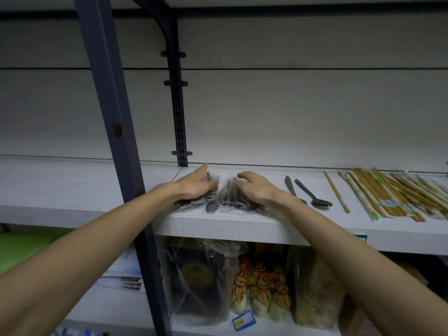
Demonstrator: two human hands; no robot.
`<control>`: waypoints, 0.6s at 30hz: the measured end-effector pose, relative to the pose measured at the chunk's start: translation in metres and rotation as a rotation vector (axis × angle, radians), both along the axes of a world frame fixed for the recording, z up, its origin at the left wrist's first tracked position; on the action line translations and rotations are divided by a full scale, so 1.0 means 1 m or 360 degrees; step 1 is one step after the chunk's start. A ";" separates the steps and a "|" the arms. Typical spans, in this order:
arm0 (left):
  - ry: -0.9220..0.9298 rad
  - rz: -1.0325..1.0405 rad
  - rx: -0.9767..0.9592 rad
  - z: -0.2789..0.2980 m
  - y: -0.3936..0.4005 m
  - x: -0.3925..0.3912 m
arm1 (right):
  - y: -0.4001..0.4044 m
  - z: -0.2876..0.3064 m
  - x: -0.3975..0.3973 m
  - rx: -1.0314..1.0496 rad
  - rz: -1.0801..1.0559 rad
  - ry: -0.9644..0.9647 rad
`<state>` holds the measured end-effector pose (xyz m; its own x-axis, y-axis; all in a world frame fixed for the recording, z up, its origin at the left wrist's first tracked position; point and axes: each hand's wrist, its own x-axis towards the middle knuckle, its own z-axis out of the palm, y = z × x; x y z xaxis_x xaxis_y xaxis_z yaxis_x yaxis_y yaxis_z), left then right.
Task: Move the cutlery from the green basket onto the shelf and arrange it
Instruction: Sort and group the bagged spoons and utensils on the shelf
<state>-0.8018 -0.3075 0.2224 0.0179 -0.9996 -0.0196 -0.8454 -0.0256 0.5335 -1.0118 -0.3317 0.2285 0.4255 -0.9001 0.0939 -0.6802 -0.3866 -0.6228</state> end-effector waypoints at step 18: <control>-0.0096 -0.0129 0.0014 -0.007 0.007 -0.022 | -0.008 -0.021 0.004 -0.0058 -0.0136 0.0123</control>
<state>-0.8240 -0.3008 0.2158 -0.0617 -0.9977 -0.0296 -0.8756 0.0398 0.4814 -1.0077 -0.3402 0.2077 0.3548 -0.9299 0.0971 -0.7571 -0.3467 -0.5538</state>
